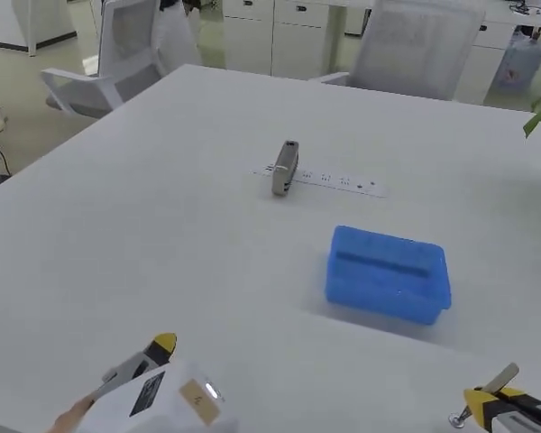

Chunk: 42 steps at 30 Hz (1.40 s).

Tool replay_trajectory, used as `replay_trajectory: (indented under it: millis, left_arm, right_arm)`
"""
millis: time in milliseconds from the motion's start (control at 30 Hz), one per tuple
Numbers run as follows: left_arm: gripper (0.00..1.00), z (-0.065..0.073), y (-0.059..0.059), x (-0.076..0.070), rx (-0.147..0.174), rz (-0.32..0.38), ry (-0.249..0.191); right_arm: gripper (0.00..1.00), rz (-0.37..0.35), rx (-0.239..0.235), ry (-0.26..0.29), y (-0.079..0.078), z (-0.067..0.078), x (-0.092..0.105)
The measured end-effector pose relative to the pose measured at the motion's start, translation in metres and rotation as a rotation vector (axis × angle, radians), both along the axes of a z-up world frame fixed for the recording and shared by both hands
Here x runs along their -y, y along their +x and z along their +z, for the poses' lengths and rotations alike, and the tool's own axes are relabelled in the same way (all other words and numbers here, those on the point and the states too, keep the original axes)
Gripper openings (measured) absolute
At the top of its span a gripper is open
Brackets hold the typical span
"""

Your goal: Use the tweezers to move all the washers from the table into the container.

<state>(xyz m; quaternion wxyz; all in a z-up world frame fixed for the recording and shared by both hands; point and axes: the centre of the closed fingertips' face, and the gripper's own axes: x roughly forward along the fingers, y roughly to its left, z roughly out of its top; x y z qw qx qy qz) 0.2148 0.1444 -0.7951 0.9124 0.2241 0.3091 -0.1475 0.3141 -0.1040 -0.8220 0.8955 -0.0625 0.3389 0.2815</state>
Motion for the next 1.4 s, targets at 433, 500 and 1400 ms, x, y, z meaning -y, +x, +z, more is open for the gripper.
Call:
replay_trajectory:
  millis: [433, 500, 1400]
  left_arm:
    - [0.91, 0.0, 0.0, 0.0, -0.002, 0.002, 0.001]
    - [0.91, 0.0, 0.0, 0.0, -0.002, -0.002, 0.002]
    - [0.91, -0.001, 0.0, -0.001, -0.008, 0.002, 0.009]
  right_arm:
    - [0.02, 0.048, 0.048, 0.109, 0.009, 0.045, -0.025]
    - [0.02, 0.064, 0.068, 0.114, 0.012, 0.054, -0.034]
    - [0.02, 0.135, 0.24, 0.103, 0.085, 0.103, -0.067]
